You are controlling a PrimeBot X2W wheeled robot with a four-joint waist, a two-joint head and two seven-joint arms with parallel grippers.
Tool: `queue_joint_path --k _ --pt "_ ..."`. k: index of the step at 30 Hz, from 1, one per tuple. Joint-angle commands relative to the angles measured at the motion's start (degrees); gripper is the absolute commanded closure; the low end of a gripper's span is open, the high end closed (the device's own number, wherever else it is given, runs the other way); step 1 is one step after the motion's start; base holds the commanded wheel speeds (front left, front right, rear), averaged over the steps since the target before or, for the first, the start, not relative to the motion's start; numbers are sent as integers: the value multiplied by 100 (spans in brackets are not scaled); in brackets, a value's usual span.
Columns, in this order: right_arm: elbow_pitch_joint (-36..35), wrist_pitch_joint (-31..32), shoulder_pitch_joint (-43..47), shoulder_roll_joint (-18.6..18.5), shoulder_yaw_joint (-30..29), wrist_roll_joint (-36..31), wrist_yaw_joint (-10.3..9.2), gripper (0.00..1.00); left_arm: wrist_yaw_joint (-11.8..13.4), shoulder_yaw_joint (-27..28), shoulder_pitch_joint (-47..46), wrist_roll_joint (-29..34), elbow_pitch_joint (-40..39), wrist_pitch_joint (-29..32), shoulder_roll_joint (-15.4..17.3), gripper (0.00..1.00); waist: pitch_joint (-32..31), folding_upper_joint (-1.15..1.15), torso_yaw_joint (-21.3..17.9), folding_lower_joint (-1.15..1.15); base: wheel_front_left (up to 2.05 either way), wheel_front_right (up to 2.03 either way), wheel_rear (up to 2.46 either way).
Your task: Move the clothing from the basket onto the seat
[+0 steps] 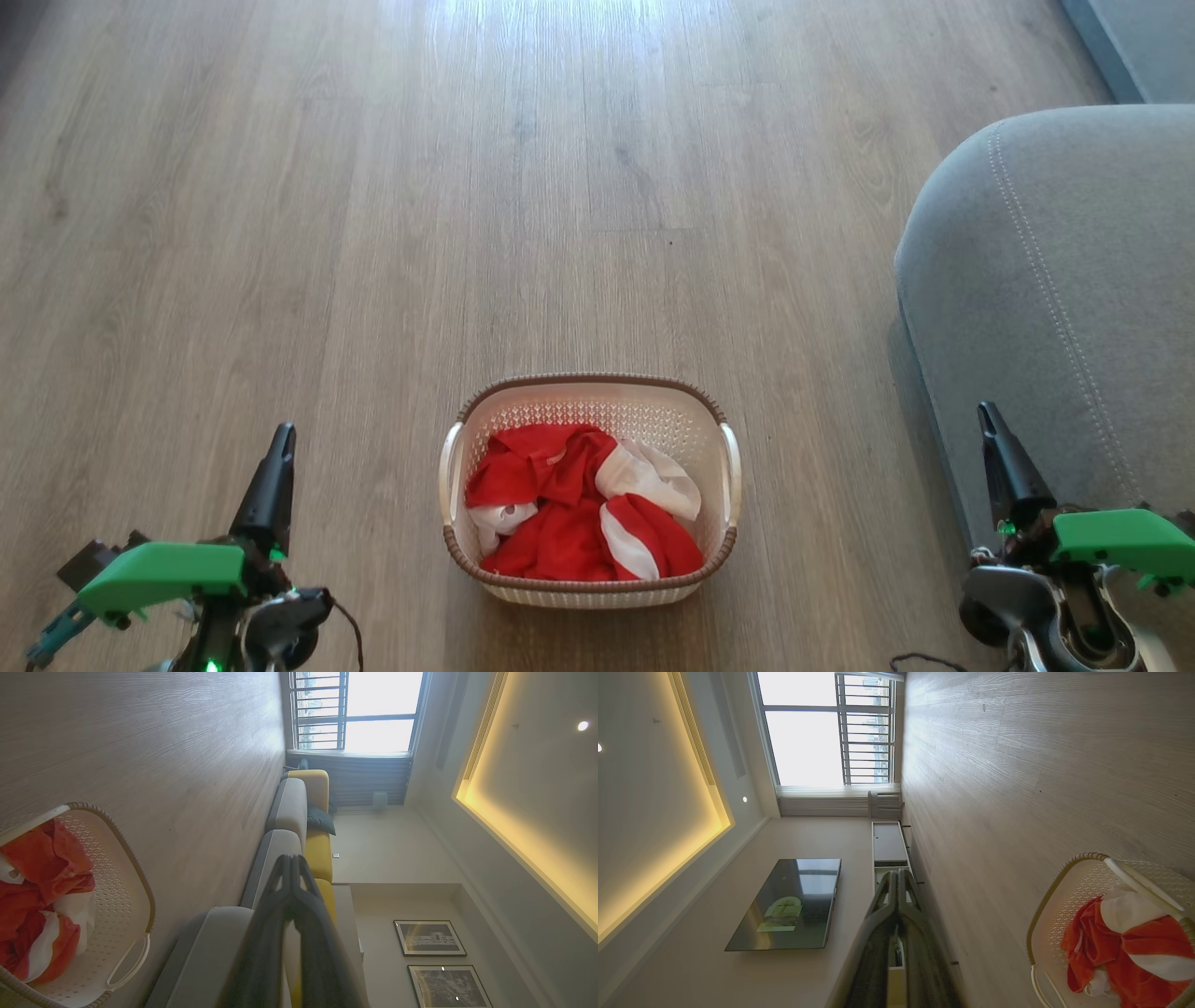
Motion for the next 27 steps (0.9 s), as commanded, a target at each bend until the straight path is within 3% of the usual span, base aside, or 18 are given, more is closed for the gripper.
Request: queue_joint_path --k 1,5,6,19,27 --pt "-217 31 -301 -78 104 36 0 100 -54 193 -272 -40 -194 42 44 100 0 0 0 0 0 0 0" --pt "-217 31 -301 -78 104 36 0 100 -54 193 -272 -40 -194 42 44 100 0 0 0 0 0 0 0" --pt "0 0 0 0 0 0 0 0 0 0 0 0 0 0 0 0 0 0 0 0 0 0 0" --pt "-11 -187 68 -17 130 -129 1 0 4 -138 33 125 25 -198 -1 0 1 0 6 0 0 0 0" --pt "15 -329 55 -43 144 -762 1 0 45 -182 28 509 -12 -333 2 0 2 0 9 0 0 0 0"
